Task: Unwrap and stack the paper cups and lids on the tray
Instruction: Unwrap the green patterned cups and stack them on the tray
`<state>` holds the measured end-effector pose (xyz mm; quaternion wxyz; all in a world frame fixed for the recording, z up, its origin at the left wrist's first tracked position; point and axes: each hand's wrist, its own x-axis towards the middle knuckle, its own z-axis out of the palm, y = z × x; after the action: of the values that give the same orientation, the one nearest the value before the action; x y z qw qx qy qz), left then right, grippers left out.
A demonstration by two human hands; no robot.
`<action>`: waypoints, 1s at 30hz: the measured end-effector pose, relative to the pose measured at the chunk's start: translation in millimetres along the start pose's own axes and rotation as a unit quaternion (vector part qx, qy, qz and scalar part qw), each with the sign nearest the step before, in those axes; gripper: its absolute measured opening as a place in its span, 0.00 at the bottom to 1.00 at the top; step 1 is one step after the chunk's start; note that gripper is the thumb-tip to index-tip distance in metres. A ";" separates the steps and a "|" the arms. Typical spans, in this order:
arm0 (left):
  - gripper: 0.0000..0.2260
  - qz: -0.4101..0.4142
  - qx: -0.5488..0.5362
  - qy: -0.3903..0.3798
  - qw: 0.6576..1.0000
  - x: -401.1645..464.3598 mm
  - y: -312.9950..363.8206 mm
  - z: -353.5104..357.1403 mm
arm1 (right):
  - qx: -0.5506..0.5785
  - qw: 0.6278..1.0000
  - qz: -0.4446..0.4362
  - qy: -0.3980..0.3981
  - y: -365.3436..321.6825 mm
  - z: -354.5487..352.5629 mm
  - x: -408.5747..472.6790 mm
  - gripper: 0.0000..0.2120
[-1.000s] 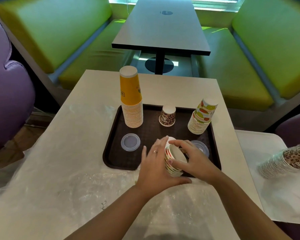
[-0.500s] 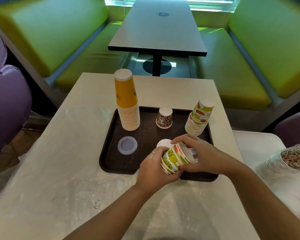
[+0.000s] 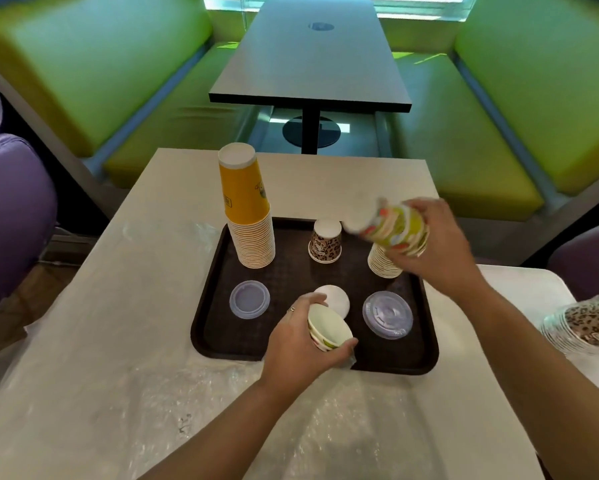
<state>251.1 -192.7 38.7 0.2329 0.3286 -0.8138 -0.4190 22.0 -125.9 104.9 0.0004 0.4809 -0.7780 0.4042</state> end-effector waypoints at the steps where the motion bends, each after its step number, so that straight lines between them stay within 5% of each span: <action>1: 0.34 -0.001 0.000 -0.004 1.000 -0.5 0.8 0.7 | 0.038 0.998 0.035 0.039 5.1 -0.4 7.2 0.33; 5: 0.35 -0.003 -0.003 -0.011 1.000 -0.1 1.4 2.0 | 0.161 0.970 0.141 0.111 28.3 3.8 29.3 0.34; 12: 0.35 -0.011 -0.001 -0.013 1.000 3.4 -0.8 3.5 | 0.187 0.949 0.246 0.068 64.1 35.3 29.9 0.34; 26: 0.36 -0.025 -0.004 -0.027 0.999 3.2 -3.8 4.8 | 0.118 0.946 0.300 0.036 77.9 63.7 12.3 0.36; 30: 0.36 -0.022 -0.010 -0.023 0.999 2.1 -3.6 4.0 | 0.056 0.950 0.272 0.145 56.9 56.9 -4.5 0.41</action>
<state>248.3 -193.7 33.8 0.2083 0.3342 -0.8073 -0.4396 3.9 -146.3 29.0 -0.0235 0.1866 -0.8471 0.4971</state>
